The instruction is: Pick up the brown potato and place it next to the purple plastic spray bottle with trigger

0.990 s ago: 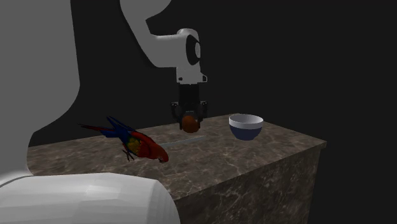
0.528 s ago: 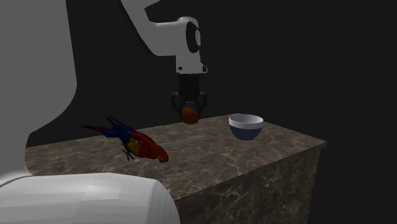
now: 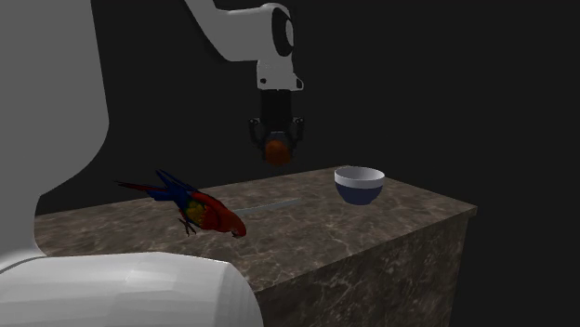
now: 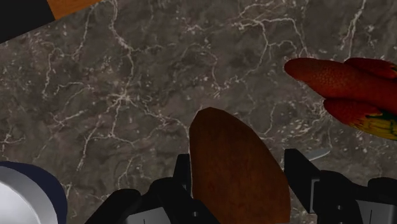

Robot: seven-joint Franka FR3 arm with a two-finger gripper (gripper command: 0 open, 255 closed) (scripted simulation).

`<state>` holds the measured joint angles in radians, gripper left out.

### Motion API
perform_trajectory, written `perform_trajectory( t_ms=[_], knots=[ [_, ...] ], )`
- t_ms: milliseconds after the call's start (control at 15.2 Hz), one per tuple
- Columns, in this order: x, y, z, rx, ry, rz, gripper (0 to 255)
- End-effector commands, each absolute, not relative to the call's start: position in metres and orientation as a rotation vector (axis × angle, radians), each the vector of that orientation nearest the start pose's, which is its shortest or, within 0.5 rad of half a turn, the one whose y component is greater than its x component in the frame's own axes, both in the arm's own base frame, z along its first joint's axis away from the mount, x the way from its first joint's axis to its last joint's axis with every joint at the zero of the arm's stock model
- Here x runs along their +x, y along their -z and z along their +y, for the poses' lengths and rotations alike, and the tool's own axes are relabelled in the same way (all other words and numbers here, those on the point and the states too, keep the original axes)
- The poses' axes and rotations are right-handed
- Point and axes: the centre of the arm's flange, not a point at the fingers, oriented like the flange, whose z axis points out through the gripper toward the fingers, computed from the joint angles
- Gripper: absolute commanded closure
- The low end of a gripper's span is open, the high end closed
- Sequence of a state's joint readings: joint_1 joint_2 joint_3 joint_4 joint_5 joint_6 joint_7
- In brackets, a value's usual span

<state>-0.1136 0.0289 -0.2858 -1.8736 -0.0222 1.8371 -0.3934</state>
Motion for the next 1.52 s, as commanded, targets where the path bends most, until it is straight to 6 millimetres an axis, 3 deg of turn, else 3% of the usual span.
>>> perform_trajectory(
  t_ms=[0,1452],
  knots=[
    [0.518,-0.499,-0.218,-3.142,-0.112,-0.001,255],
    [0.518,-0.615,-0.218,-3.142,-0.112,-0.001,255]
  ],
)
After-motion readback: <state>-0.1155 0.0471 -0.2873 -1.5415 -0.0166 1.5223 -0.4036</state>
